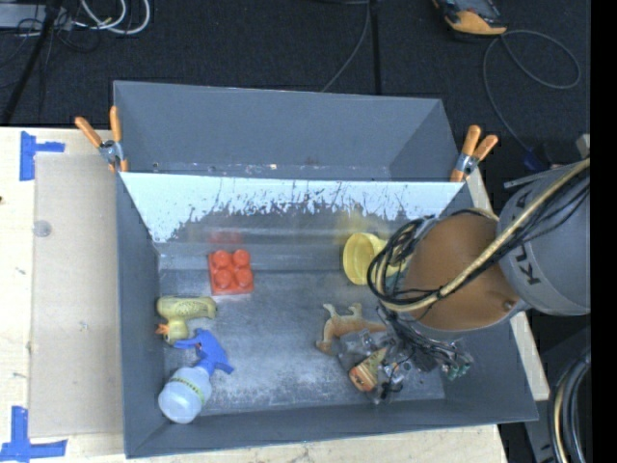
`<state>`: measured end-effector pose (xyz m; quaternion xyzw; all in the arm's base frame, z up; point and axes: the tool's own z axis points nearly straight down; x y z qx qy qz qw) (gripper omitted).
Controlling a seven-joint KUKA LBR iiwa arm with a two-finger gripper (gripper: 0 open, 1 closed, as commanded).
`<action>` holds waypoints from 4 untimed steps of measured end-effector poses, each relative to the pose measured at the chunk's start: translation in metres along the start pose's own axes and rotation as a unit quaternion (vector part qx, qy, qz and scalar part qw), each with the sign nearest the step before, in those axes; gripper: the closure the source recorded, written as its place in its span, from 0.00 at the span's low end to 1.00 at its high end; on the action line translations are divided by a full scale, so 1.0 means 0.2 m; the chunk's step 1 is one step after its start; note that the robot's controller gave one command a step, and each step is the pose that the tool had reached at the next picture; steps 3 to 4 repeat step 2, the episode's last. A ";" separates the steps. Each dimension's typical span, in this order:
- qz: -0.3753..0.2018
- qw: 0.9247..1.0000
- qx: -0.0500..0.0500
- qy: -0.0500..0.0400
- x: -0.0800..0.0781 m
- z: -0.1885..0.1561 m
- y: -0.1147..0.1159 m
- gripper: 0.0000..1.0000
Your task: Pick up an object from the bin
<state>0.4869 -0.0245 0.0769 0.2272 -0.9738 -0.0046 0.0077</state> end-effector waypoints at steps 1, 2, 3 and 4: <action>-0.030 1.000 0.003 -0.004 0.02 -0.08 -0.10 0.00; -0.048 0.999 0.002 -0.003 0.04 0.03 -0.17 1.00; -0.048 0.999 0.002 -0.003 0.04 0.03 -0.17 1.00; -0.048 0.999 0.002 -0.003 0.04 0.03 -0.17 1.00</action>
Offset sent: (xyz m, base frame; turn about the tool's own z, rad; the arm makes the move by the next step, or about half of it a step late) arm 0.0000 0.0000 0.0000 0.0000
